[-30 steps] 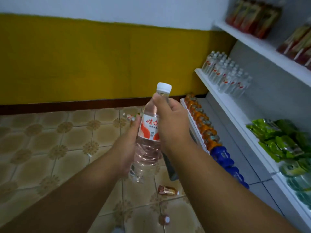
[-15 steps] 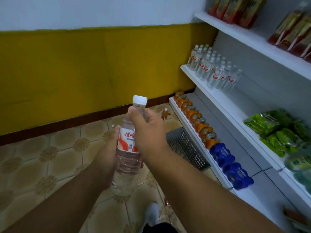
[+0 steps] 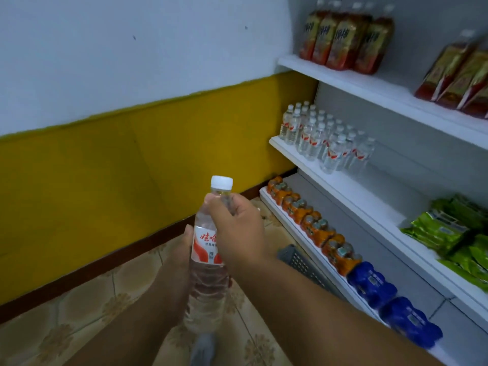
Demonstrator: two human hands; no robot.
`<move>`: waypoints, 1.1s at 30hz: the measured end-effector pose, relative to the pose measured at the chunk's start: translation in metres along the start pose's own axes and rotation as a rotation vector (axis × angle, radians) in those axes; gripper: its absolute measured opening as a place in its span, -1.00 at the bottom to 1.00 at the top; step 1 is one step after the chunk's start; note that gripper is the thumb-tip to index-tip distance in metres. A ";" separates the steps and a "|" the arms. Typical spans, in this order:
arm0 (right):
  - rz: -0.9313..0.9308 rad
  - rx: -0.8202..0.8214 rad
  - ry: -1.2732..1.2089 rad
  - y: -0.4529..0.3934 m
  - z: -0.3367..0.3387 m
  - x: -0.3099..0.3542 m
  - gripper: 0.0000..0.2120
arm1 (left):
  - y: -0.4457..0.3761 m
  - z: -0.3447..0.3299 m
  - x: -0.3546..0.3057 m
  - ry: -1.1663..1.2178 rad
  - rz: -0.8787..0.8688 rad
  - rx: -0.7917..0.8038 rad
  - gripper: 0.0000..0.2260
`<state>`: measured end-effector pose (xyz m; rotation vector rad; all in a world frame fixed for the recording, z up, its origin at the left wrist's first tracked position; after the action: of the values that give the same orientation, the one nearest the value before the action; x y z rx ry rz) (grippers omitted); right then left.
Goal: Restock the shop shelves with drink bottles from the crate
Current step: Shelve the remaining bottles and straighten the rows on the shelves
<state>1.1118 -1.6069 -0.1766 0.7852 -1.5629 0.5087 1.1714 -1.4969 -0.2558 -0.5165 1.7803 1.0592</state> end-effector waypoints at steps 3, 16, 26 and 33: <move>0.050 -0.109 0.000 -0.046 0.017 0.008 -0.78 | -0.047 -0.024 -0.020 -0.098 -0.005 0.075 -0.42; 0.167 -0.632 -0.067 -0.180 0.102 0.053 -0.79 | -0.225 -0.161 -0.072 -0.298 0.055 0.705 -0.22; 0.144 -0.743 -0.052 -0.228 0.192 0.057 -0.79 | -0.267 -0.256 -0.059 -0.261 0.189 0.725 -0.26; 0.160 -0.704 -0.062 -0.272 0.225 0.068 -0.81 | -0.302 -0.296 -0.061 -0.244 0.222 0.775 -0.16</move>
<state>1.1570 -1.9634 -0.1759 0.1388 -1.7137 0.0240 1.2644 -1.9126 -0.2854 0.2792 1.8767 0.4688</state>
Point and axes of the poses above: each hand's wrist, its own y-axis away from the middle knuckle, its own z-axis out of the back of the hand, x = y × z, the point moved 10 cm from there along -y, towards the middle knuckle, and after that the axes turned 1 degree about -x, right-handed, at the moved point
